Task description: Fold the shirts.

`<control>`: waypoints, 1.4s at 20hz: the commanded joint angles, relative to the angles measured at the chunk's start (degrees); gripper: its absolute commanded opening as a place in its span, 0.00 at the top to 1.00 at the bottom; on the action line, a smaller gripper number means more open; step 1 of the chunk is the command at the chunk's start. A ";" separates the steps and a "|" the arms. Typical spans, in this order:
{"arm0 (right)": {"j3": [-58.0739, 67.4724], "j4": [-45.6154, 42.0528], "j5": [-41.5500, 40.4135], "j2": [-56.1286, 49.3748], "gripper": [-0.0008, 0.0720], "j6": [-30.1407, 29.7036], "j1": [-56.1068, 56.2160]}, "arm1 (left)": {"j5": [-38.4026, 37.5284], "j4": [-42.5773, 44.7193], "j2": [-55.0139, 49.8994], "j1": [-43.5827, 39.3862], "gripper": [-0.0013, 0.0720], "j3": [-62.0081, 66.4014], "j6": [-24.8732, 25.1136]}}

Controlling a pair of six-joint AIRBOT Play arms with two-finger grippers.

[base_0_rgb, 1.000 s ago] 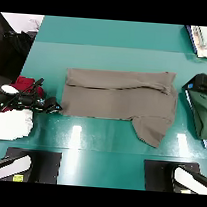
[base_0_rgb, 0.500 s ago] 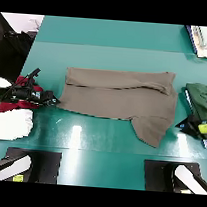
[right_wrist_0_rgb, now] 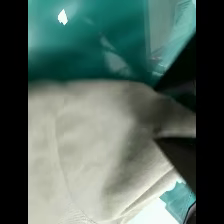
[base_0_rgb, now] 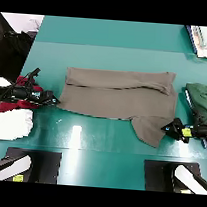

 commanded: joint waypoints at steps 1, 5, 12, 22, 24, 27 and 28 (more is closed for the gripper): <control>-0.52 2.10 -2.82 -1.97 0.87 -0.09 2.99 | -1.40 0.28 0.04 0.04 0.95 0.07 0.07; 0.90 -3.52 1.20 5.46 0.96 -0.61 3.08 | -4.15 5.70 2.64 0.04 0.96 0.07 -0.63; 8.37 -21.53 18.58 23.37 0.96 -0.59 3.13 | -13.49 19.69 17.46 0.04 0.96 -3.34 -6.23; 18.14 -14.56 5.86 17.73 0.97 1.92 13.79 | -3.65 7.06 18.14 0.02 0.96 -1.68 -9.18; 23.32 -14.56 3.87 10.12 0.96 1.92 17.00 | -1.55 6.47 15.34 0.04 0.96 -1.33 -9.14; 30.51 -14.58 2.93 0.33 0.96 1.95 19.80 | 1.68 5.27 10.21 0.04 0.96 0.11 -9.14; 32.89 -14.56 2.93 -2.27 0.96 2.08 19.80 | 2.69 4.52 8.55 0.04 0.96 0.87 -9.09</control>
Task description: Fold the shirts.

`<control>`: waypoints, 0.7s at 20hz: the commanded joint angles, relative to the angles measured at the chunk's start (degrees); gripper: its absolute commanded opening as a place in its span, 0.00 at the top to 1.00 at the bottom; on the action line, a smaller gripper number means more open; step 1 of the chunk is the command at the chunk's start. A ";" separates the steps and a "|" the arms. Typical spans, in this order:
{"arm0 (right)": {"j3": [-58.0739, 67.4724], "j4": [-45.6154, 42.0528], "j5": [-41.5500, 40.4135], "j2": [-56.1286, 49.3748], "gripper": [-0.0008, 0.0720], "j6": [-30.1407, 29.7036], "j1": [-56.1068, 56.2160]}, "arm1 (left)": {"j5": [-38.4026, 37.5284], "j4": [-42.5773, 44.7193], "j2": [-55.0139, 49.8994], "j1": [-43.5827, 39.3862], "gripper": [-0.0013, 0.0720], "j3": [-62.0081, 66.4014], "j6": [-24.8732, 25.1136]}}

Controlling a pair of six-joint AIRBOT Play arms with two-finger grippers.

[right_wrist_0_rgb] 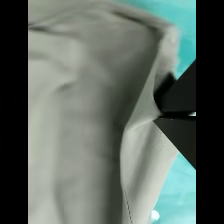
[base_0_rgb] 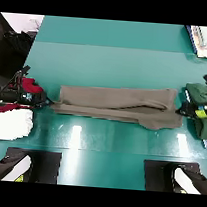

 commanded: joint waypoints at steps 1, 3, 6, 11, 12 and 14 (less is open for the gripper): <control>8.66 0.24 -1.99 -10.27 0.96 0.79 2.27 | 5.09 -2.05 -5.35 0.04 0.95 2.23 -0.13; 13.03 0.22 -1.97 -14.49 0.96 0.83 2.23 | 7.48 -2.32 -8.59 0.04 0.95 3.76 -0.22; 18.49 0.42 -1.92 -20.26 0.96 1.33 2.29 | 9.99 -5.31 -13.31 0.04 0.95 5.07 0.07; 25.70 3.04 -4.13 -28.63 0.96 3.76 2.27 | 15.04 -13.20 -19.17 0.04 0.62 7.06 1.53; 27.15 5.68 -6.05 -30.05 0.95 3.72 2.21 | 16.50 -15.26 -19.37 0.04 0.21 8.04 1.51; 30.05 9.86 -9.51 -32.20 0.34 3.65 1.75 | 16.92 -16.20 -19.39 0.04 0.25 11.45 1.49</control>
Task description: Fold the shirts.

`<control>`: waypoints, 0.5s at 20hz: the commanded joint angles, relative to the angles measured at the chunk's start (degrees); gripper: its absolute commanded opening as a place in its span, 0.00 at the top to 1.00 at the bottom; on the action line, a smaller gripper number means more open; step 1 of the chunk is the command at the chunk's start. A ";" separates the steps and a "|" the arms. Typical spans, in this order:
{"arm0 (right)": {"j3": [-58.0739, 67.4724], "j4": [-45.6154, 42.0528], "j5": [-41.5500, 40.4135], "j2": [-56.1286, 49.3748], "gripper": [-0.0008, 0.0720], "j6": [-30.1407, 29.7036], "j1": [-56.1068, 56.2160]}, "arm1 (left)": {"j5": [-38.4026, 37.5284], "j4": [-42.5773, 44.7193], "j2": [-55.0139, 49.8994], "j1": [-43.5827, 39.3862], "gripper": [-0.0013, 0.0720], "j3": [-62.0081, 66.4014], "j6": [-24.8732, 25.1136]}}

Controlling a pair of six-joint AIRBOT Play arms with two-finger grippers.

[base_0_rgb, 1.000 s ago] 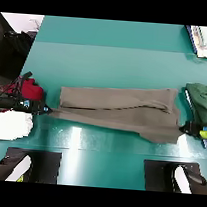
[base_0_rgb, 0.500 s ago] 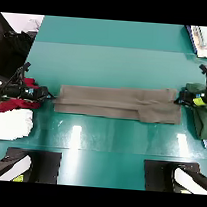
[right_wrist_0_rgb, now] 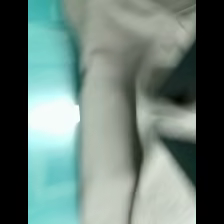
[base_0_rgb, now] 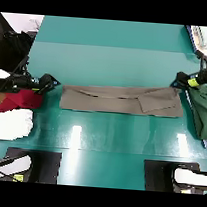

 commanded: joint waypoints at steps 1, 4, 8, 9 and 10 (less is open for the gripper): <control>5.57 5.86 -4.55 -4.35 0.16 0.59 -0.44 | 1.44 -3.96 -1.25 0.02 0.25 5.25 0.33; 7.50 5.64 -0.50 -3.98 0.16 -1.95 -2.84 | -5.51 -3.91 -1.25 0.02 0.25 10.93 0.37; 2.27 4.94 7.76 -1.27 0.17 -8.50 -9.75 | -12.39 -3.96 -1.25 0.00 0.95 12.31 2.99; 0.24 4.96 9.20 -0.85 0.17 -9.64 -11.85 | -12.83 -3.96 -1.25 0.00 0.94 12.31 4.50; -1.97 4.98 10.12 -0.74 0.16 -11.04 -14.03 | -13.18 -3.96 -1.25 0.00 0.95 12.31 4.39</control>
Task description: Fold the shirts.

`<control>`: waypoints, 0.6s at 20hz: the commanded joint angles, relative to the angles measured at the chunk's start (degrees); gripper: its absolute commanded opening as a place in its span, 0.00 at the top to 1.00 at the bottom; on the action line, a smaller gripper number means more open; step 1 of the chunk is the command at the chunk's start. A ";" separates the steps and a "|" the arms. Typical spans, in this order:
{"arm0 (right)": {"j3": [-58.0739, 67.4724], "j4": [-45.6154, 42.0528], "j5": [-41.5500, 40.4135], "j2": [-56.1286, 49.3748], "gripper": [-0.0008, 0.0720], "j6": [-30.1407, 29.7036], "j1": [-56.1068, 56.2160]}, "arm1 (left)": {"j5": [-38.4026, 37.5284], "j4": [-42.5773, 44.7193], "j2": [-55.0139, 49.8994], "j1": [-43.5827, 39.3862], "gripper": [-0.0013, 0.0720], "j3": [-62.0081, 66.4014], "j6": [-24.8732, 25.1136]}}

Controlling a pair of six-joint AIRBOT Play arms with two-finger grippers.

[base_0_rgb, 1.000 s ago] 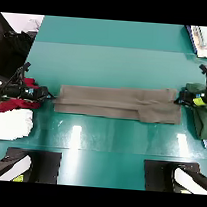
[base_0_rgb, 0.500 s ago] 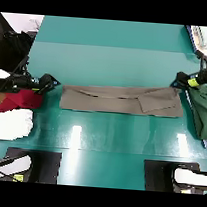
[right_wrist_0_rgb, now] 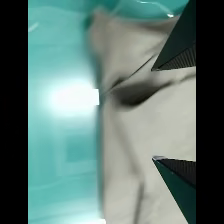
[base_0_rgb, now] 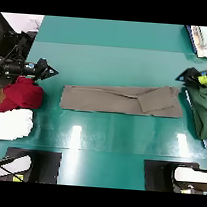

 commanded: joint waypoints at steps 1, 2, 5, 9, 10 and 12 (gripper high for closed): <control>-5.92 0.22 5.33 0.68 0.16 -5.70 -6.84 | -3.89 -0.31 -0.04 0.00 0.95 0.90 2.23; -7.87 0.55 5.49 0.13 0.10 -6.49 -8.70 | -3.98 -0.15 -0.04 -0.50 0.95 0.90 2.21; -10.67 0.48 5.77 -3.32 0.03 -10.49 -10.95 | -4.13 0.55 -0.07 -5.07 0.95 0.90 2.21; -7.02 0.55 5.79 -8.66 0.03 -13.31 -9.55 | -0.37 3.74 -0.11 -14.51 0.95 0.90 -0.57; -5.79 0.55 5.79 -9.57 0.03 -14.40 -9.11 | 0.70 4.72 -0.11 -16.55 0.95 0.90 -1.46; -3.65 0.52 6.36 -11.08 0.03 -16.28 -7.72 | 2.05 6.10 -0.11 -20.00 0.95 0.90 -2.93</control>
